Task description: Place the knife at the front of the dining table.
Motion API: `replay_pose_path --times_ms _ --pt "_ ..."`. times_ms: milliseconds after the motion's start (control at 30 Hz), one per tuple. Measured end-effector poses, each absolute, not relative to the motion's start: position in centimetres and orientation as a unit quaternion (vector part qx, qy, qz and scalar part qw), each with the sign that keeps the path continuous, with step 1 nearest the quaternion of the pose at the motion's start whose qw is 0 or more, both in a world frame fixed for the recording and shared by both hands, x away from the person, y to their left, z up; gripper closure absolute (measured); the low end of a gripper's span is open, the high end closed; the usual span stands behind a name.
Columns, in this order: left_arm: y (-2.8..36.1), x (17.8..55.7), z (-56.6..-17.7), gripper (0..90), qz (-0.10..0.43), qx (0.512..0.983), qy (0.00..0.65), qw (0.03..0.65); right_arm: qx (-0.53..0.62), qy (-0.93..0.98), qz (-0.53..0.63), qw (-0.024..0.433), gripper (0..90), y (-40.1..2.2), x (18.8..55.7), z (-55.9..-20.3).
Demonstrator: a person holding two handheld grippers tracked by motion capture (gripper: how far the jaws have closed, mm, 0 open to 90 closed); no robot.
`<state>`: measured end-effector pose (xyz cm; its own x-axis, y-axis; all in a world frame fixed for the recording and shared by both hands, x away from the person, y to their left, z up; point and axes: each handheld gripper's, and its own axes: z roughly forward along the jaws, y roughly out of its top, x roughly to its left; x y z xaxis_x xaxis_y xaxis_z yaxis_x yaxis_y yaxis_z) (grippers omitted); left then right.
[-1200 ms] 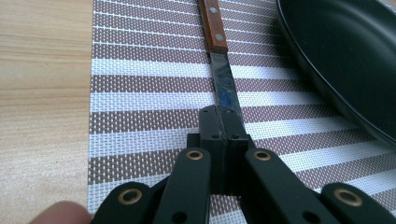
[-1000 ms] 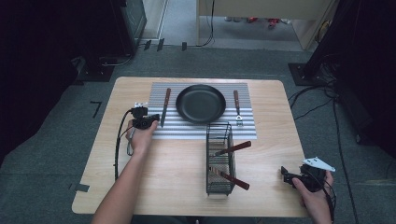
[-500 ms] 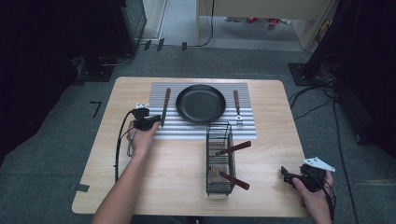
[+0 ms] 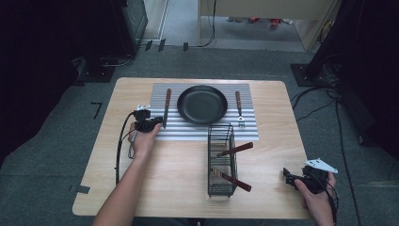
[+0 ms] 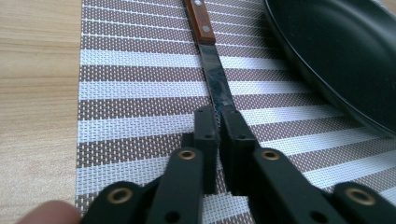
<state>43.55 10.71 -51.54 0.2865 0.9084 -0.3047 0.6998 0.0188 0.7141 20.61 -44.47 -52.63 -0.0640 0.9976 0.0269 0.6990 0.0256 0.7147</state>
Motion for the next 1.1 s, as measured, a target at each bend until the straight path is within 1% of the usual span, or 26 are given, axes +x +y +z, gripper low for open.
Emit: replay_pose_path --times_ms 33,67,100,133,167,200,233,267,300,333,367,400,433,533,600,667,733,767,800,967,1100 --pt "11.0 43.2 -51.4 75.9 0.131 0.688 0.577 0.42 0.634 0.669 0.291 0.256 2.6 -44.5 20.6 -52.6" --pt "11.0 43.2 -51.4 71.2 0.131 0.688 0.577 0.42 0.634 0.669 0.291 0.256 2.6 -44.5 20.6 -52.6" --pt "11.2 43.0 -51.3 71.2 0.135 0.688 0.575 0.421 0.634 0.669 0.291 0.256 2.6 -44.5 20.6 -52.6" --pt "11.6 42.6 -50.8 59.6 0.144 0.682 0.578 0.425 0.634 0.669 0.291 0.256 2.5 -44.5 20.6 -52.6" --pt "11.6 42.6 -50.8 52.3 0.144 0.682 0.578 0.425 0.634 0.669 0.291 0.256 2.5 -44.5 20.6 -52.6" --pt "11.9 42.4 -50.5 47.5 0.146 0.677 0.581 0.428 0.634 0.669 0.291 0.256 2.6 -44.5 20.6 -52.6" --pt "12.2 42.1 -50.2 47.5 0.143 0.672 0.582 0.435 0.634 0.669 0.291 0.256 2.6 -44.5 20.6 -52.6" --pt "12.5 41.9 -49.9 31.6 0.145 0.666 0.584 0.441 0.634 0.669 0.291 0.256 2.6 -44.5 20.6 -52.6" --pt "12.8 41.7 -49.6 22.7 0.149 0.665 0.586 0.438 0.634 0.669 0.291 0.256 2.6 -44.5 20.6 -52.6" --pt "13.0 41.4 -49.4 22.7 0.151 0.664 0.588 0.436 0.634 0.669 0.291 0.256 2.6 -44.5 20.6 -52.6" --pt "13.5 40.8 -49.1 7.9 0.155 0.666 0.592 0.427 0.634 0.669 0.291 0.256 2.6 -44.5 20.6 -52.6" --pt "13.5 40.8 -49.1 1.9 0.155 0.666 0.592 0.427 0.634 0.669 0.291 0.256 2.6 -44.5 20.6 -52.6" --pt "13.8 40.4 -48.9 0.0 0.154 0.665 0.592 0.428 0.634 0.669 0.291 0.256 2.6 -44.5 20.6 -52.6" --pt "15.2 38.3 -48.7 0.0 0.146 0.658 0.585 0.451 0.634 0.669 0.291 0.256 2.6 -44.5 20.6 -52.6" --pt "15.4 37.8 -48.7 0.0 0.141 0.659 0.58 0.457 0.634 0.669 0.291 0.256 2.5 -44.5 20.6 -52.6" --pt "15.9 36.8 -48.8 0.0 0.153 0.667 0.577 0.445 0.634 0.669 0.291 0.256 2.6 -44.5 20.6 -52.6" --pt "16.6 35.3 -48.9 0.0 0.154 0.674 0.571 0.442 0.635 0.669 0.291 0.256 2.6 -44.5 20.6 -52.6" --pt "16.6 35.3 -48.9 0.0 0.154 0.674 0.571 0.442 0.635 0.669 0.291 0.256 2.6 -44.5 20.6 -52.6" --pt "16.9 34.4 -49.0 0.0 0.162 0.681 0.57 0.431 0.634 0.669 0.291 0.256 2.6 -44.5 20.6 -52.6" --pt "17.2 32.6 -49.1 0.0 0.174 0.697 0.562 0.41 0.635 0.669 0.291 0.256 2.6 -44.5 20.6 -52.6" --pt "17.6 31.5 -49.1 0.0 0.184 0.702 0.555 0.407 0.634 0.669 0.291 0.256 2.6 -44.5 20.6 -52.6"
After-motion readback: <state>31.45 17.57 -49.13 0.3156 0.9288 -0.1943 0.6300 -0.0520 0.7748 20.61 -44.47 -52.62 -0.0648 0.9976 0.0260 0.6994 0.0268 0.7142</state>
